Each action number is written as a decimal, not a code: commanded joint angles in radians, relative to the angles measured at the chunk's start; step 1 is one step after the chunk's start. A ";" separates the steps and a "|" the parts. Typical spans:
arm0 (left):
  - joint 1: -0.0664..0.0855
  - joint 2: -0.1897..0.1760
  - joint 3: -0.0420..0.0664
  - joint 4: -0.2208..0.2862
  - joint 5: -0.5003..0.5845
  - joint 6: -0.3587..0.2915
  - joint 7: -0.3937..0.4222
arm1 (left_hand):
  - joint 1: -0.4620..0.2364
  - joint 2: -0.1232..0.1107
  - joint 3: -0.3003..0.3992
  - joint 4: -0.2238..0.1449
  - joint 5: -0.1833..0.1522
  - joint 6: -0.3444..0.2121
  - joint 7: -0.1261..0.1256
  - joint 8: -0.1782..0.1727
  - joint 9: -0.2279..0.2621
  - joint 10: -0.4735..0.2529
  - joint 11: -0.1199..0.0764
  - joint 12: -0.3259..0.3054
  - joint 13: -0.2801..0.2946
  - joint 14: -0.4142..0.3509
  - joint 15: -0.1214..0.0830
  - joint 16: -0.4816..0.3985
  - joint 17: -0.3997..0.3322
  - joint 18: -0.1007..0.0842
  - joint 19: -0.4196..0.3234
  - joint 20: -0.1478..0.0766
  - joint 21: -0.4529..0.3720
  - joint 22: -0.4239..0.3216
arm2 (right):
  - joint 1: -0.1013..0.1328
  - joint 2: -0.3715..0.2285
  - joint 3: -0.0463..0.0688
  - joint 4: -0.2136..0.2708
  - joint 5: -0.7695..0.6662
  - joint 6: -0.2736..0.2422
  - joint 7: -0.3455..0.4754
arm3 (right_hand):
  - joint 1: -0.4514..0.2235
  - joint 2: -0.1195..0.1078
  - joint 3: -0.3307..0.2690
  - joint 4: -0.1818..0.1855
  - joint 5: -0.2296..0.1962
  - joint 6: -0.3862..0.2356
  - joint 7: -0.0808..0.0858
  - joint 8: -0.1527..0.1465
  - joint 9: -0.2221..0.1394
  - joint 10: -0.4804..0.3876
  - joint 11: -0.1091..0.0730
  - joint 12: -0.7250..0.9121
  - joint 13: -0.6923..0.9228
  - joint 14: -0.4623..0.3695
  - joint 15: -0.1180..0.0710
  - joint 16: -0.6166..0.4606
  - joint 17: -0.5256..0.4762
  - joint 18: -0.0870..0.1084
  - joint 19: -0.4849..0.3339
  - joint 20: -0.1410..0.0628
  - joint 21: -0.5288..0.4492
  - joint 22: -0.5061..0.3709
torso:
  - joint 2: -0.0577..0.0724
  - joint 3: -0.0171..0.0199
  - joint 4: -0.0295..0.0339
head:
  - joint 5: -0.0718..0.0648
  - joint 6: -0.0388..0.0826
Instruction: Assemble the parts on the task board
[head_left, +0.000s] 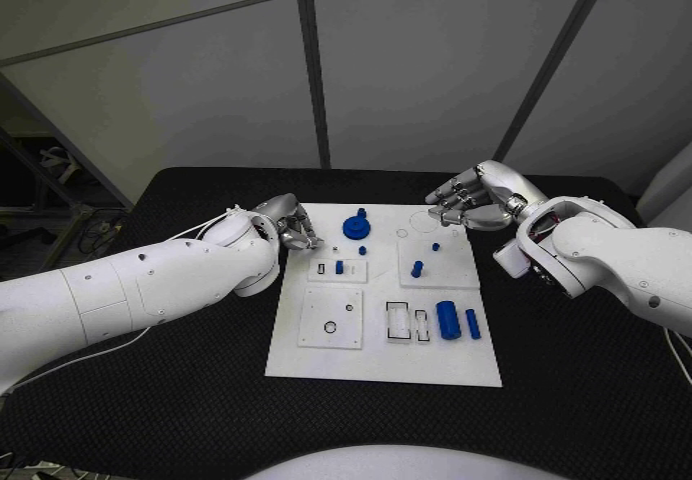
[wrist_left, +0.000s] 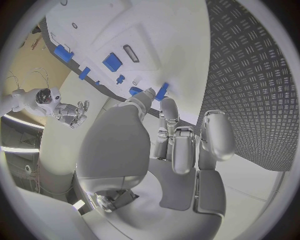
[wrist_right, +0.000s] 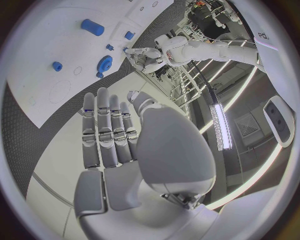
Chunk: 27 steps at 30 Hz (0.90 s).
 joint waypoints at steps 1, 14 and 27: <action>0.002 0.001 0.001 0.003 -0.012 0.011 -0.007 | -0.007 -0.005 -0.015 0.003 0.002 -0.001 0.008 -0.005 -0.003 -0.005 0.002 0.001 -0.001 0.081 0.000 0.002 0.185 0.007 -0.001 0.003 -0.007 0.054 | 0.002 0.000 0.001 0.001 -0.002 0.002 0.006 | -0.002 0.002 0.004 -0.003 0.007 0.000 0.002 -0.003 0.000 0.003 0.005 -0.005 -0.001 0.007 0.003 -0.006 0.001 0.011 0.005 0.000 -0.004 -0.001 | 0.000 -0.0001 -0.0003 | -0.002 0.000; 0.001 -0.001 0.001 0.008 -0.013 0.001 -0.005 | -0.033 0.006 -0.123 0.044 0.011 -0.003 0.012 -0.012 -0.006 -0.009 0.006 0.012 -0.002 0.082 0.003 0.002 0.187 0.007 0.000 0.007 -0.011 0.058 | 0.002 0.001 0.001 0.000 -0.002 0.003 0.005 | -0.002 0.002 0.004 -0.003 0.007 0.000 0.002 -0.004 0.000 0.002 0.006 -0.005 -0.001 0.007 0.003 -0.006 0.001 0.011 0.004 0.000 -0.004 -0.001 | 0.001 -0.0001 -0.0003 | 0.000 0.001; 0.001 -0.003 0.001 0.009 -0.013 0.005 -0.009 | -0.030 0.015 -0.161 0.060 0.012 -0.003 0.013 -0.014 -0.007 -0.011 0.006 0.016 -0.002 0.082 0.004 0.002 0.188 0.007 0.001 0.008 -0.012 0.060 | 0.002 0.001 0.001 0.000 -0.003 0.004 0.005 | -0.002 0.002 0.004 -0.003 0.007 -0.001 0.003 -0.005 -0.001 0.002 0.006 -0.006 -0.002 0.006 0.004 -0.007 0.001 0.010 0.004 0.000 -0.005 -0.001 | 0.000 -0.0001 -0.0008 | -0.001 0.000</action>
